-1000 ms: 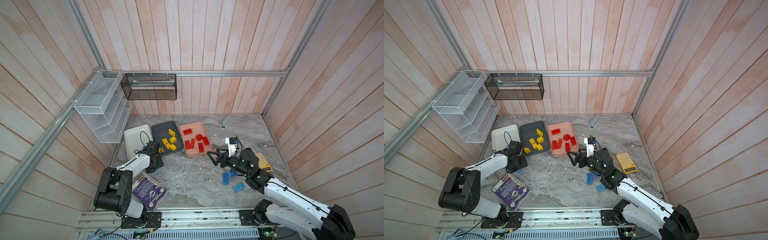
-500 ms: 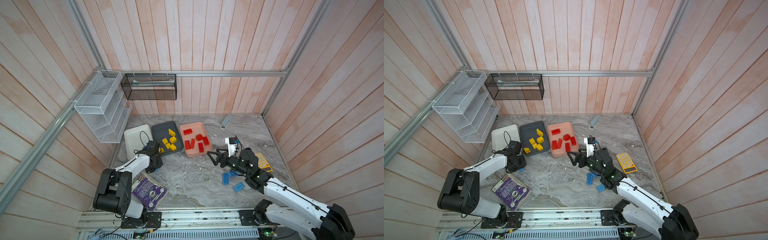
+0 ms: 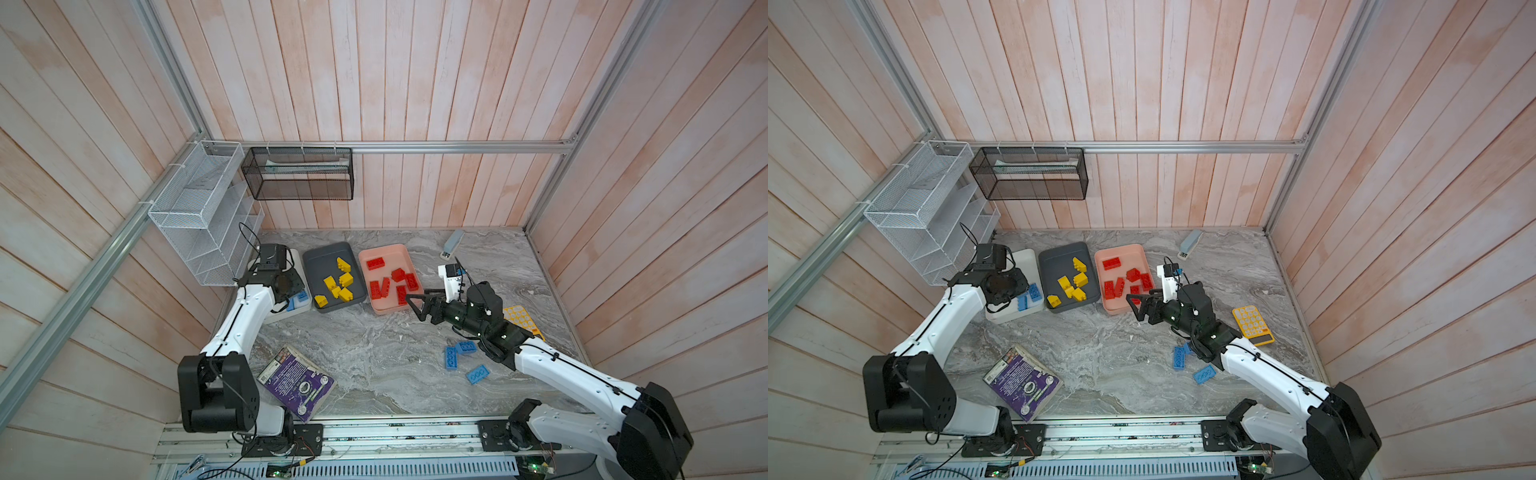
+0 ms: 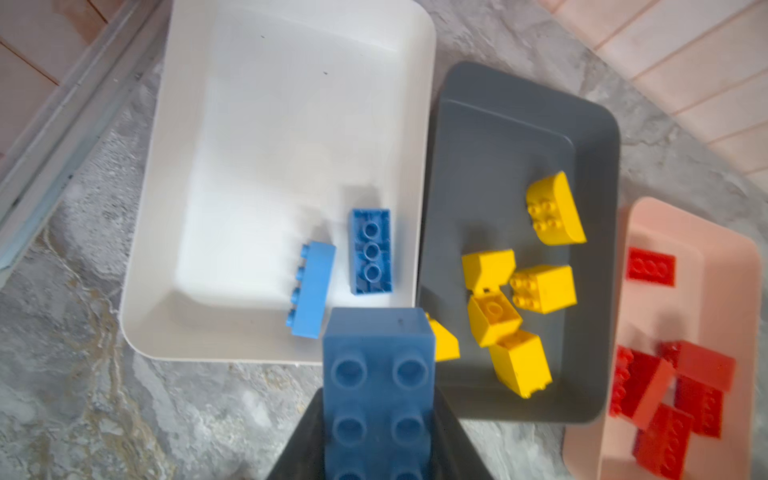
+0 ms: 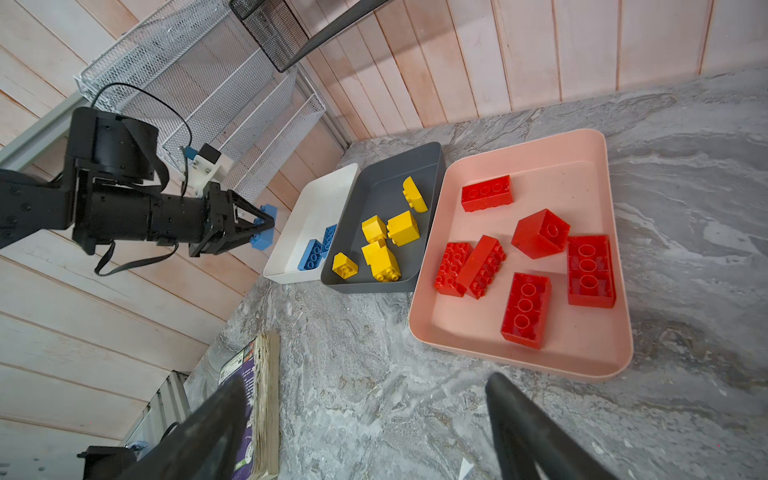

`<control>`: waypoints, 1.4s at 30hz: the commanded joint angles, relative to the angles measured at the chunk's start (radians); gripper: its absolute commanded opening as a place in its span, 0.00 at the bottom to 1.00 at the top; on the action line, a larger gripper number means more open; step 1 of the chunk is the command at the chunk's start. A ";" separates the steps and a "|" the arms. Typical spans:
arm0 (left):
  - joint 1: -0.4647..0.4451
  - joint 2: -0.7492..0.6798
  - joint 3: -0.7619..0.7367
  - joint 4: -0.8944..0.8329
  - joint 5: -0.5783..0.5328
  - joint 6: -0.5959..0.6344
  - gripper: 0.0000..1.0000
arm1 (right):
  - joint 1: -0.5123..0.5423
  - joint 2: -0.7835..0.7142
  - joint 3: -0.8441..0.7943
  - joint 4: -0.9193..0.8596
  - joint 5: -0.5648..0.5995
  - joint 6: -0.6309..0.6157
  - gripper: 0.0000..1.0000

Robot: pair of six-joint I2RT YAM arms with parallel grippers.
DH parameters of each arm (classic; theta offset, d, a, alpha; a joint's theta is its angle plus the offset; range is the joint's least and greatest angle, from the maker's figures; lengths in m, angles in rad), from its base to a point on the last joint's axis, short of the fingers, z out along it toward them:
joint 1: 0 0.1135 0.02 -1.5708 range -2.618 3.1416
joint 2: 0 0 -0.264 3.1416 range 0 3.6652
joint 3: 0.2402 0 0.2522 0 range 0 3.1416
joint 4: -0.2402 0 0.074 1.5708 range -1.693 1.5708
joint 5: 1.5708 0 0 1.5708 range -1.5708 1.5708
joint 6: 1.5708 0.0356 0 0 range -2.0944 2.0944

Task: Sort the legos into containers by color
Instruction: 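Lift the blue brick over the white tray and release it with the left gripper, then reach the left gripper to the loose blue bricks near the calculator and grasp one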

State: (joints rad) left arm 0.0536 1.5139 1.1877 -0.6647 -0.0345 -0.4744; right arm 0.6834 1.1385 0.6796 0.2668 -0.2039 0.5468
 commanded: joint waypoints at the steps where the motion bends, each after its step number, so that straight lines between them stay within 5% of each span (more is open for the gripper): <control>1: 0.050 0.117 0.068 0.025 0.024 0.043 0.29 | -0.004 0.015 0.026 -0.024 -0.010 -0.032 0.90; 12: 0.121 0.404 0.302 0.029 0.047 0.084 0.40 | -0.008 0.078 0.036 -0.037 0.011 -0.051 0.91; 15: 0.121 0.399 0.340 0.003 0.036 0.098 0.64 | -0.020 0.094 0.060 -0.052 -0.007 -0.042 0.92; 21: 0.083 0.278 0.304 -0.003 0.105 0.117 0.77 | -0.081 0.091 0.108 -0.089 -0.080 -0.018 0.93; 26: -0.200 0.127 0.217 0.009 0.073 0.209 0.80 | -0.229 0.027 0.157 -0.204 -0.161 0.010 0.93; 32: -0.624 0.037 0.055 0.142 0.005 0.118 0.78 | -0.510 -0.031 0.237 -0.380 -0.238 0.024 0.94; 37: -0.924 0.159 0.089 0.117 -0.121 -0.047 0.82 | -0.659 -0.061 0.275 -0.456 -0.231 0.020 0.94; 42: -1.125 0.308 0.178 0.089 -0.171 -0.158 0.86 | -0.679 -0.074 0.278 -0.479 -0.181 0.025 0.94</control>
State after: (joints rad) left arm -1.0096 1.7725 1.3102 -0.5472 -0.1310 -0.5323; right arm 0.0071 1.0771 0.9405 -0.1535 -0.4015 0.5621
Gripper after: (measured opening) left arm 0.852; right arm 0.943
